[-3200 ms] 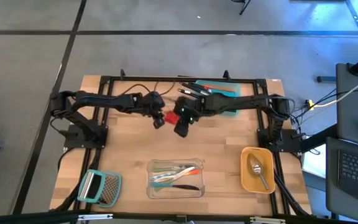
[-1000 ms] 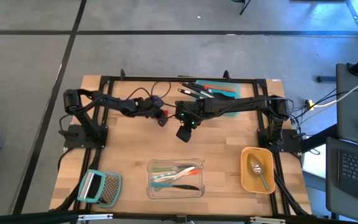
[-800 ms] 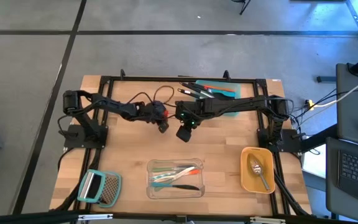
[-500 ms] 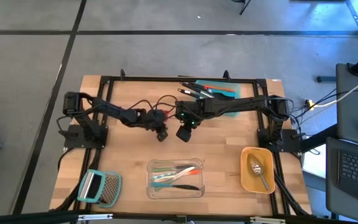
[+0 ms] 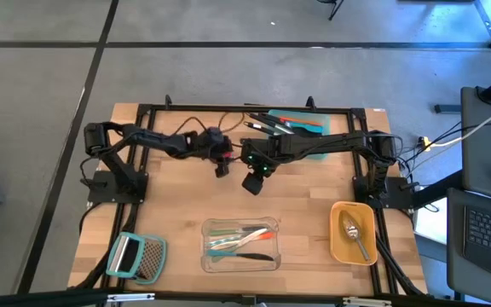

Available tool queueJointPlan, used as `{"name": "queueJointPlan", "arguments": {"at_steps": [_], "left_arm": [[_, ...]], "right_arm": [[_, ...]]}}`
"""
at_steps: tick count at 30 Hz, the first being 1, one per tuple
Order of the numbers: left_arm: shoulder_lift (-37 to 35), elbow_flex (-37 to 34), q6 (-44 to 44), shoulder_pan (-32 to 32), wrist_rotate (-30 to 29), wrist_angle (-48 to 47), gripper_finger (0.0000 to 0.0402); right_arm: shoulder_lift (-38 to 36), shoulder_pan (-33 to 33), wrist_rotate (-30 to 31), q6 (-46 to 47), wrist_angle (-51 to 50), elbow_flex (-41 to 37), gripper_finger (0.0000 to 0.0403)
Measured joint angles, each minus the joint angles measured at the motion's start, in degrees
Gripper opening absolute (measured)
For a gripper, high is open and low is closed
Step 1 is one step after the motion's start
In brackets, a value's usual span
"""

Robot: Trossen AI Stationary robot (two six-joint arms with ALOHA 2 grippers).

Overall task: Pick & Place Kitchen Items
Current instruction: Put the red spatula into the green bin

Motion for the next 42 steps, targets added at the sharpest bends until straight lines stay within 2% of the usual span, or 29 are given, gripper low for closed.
{"name": "queueJointPlan", "arguments": {"at_steps": [5,9,24,42], "left_arm": [[1.63,0.96,1.21,5.11,7.91,-0.30,0.0190],[3.10,2.16,2.66,6.55,11.29,-0.22,0.0203],[12.57,5.09,5.93,4.40,11.02,-1.37,0.0204],[11.00,4.96,-0.42,-5.48,6.59,-5.36,0.0201]], "right_arm": [[0.00,-0.02,-0.12,-0.17,-2.22,0.00,0.0201],[-0.02,-0.02,-0.12,-1.02,-3.40,0.00,0.0201],[-0.01,-0.02,-0.38,-1.45,-4.28,0.00,0.0201],[0.00,-0.02,-0.38,-2.09,-4.45,0.00,0.0202]]}}
